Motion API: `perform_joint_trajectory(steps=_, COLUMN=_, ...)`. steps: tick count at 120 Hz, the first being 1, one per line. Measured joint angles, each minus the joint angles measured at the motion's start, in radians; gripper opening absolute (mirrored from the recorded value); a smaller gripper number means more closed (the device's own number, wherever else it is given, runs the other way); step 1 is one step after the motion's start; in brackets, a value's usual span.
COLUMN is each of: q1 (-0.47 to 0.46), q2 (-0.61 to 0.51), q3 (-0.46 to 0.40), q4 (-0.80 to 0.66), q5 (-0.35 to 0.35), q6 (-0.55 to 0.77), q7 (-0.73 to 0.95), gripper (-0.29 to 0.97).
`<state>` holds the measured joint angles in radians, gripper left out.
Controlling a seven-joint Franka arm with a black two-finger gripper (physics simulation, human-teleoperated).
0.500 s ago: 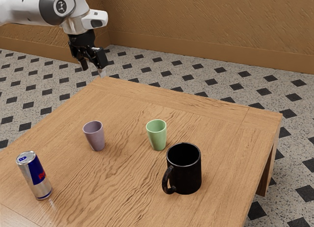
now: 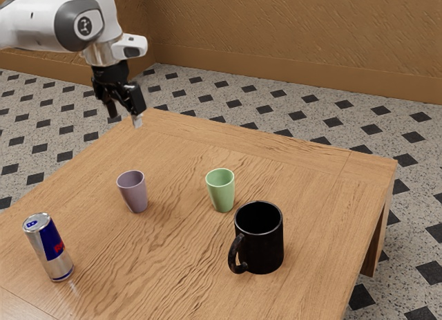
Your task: Place the left cup onto the right cup
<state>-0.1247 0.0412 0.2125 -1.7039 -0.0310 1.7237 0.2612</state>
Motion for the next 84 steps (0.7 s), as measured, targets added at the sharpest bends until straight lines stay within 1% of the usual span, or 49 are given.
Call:
perform_joint_trajectory(steps=12, q1=0.005, q2=-0.013, q3=0.035, q4=-0.084, q5=0.003, q6=0.046, q7=-0.001, gripper=0.68)
perform_joint_trajectory(steps=24, q1=0.042, q2=0.014, q3=0.042, q4=-0.132, q5=0.001, q6=0.111, q7=-0.003, gripper=0.68)
perform_joint_trajectory(steps=33, q1=0.054, q2=0.022, q3=0.044, q4=-0.181, q5=0.001, q6=0.166, q7=-0.005, gripper=0.68)
perform_joint_trajectory(steps=56, q1=0.024, q2=0.096, q3=0.034, q4=-0.194, q5=-0.003, q6=0.27, q7=-0.019, gripper=0.68)
perform_joint_trajectory(steps=72, q1=0.027, q2=0.128, q3=0.033, q4=-0.199, q5=-0.005, q6=0.318, q7=-0.028, gripper=0.68)
perform_joint_trajectory(steps=84, q1=0.028, q2=0.174, q3=0.034, q4=-0.199, q5=-0.007, q6=0.349, q7=-0.032, gripper=0.68)
